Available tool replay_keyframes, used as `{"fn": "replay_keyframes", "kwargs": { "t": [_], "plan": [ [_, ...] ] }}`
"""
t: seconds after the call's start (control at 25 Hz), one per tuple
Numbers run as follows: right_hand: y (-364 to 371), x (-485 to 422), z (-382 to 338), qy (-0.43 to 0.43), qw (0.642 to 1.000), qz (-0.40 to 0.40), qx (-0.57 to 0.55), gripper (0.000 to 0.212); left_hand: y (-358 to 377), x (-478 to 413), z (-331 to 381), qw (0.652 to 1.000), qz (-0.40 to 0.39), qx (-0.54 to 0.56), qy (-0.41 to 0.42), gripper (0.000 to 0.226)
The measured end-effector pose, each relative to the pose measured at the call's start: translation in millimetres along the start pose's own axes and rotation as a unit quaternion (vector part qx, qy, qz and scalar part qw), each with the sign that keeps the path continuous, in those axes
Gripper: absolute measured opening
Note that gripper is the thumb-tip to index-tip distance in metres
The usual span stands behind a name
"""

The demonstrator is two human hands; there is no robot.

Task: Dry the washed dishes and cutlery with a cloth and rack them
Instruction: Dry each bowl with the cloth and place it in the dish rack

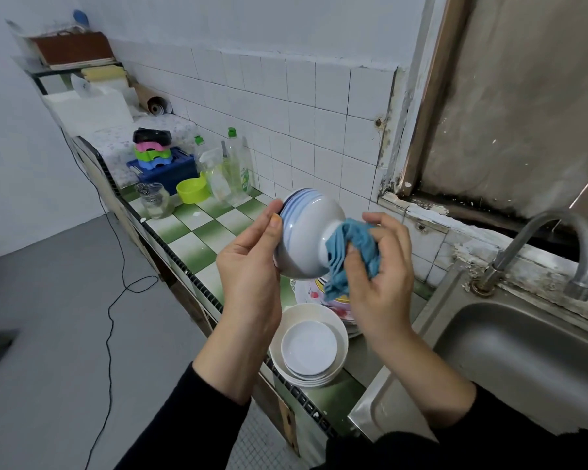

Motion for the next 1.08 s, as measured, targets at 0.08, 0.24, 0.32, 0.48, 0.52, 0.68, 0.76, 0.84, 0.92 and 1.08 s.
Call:
{"fn": "replay_keyframes", "kwargs": {
  "t": [0.08,0.24,0.32,0.48,0.52,0.68,0.76,0.84,0.92,1.08],
  "plan": [
    [0,-4,-8,-0.026,0.999,-0.017,0.029,0.030,-1,-2,0,1.000,0.012,0.013,0.000,0.015],
    [4,4,-13,-0.098,0.985,-0.120,0.075,0.025,-7,-13,10,0.998,0.039,0.045,0.016,0.014],
    [-4,-6,-2,-0.009,0.996,-0.069,0.056,0.020,-6,-13,14,0.998,0.026,0.044,0.029,0.016],
    [-14,-24,-9,-0.028,0.998,0.031,0.047,0.023,1,-2,7,0.998,0.009,0.033,0.058,0.016],
    [-13,-21,-15,-0.064,0.996,0.020,0.054,0.022,1,-1,5,0.997,0.017,0.039,0.064,0.015],
    [-7,-7,-19,-0.093,0.992,-0.052,0.062,0.020,1,-3,2,0.996,0.031,0.052,0.065,0.015],
    [-11,-16,-12,-0.033,0.998,-0.038,0.044,0.020,3,-1,-1,0.997,0.021,0.045,0.055,0.016],
    [-12,-21,-10,-0.009,0.999,-0.022,0.034,0.021,6,1,-3,0.997,0.022,0.047,0.053,0.016],
    [-9,-15,-15,-0.031,0.998,-0.043,0.029,0.024,8,-1,0,0.996,0.029,0.049,0.062,0.016],
    [-12,-8,-13,-0.011,1.000,-0.025,-0.015,0.016,8,2,-3,0.997,0.023,0.058,0.044,0.017]
  ]
}}
Point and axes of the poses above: each hand's wrist, its own x-axis away from the middle knuckle, its own y-axis out of the palm, z = x × y, the point moved 4 cm from there along -x, towards the middle knuckle, and after that the axes turned 3 degrees about x, right-handed, at the moved point
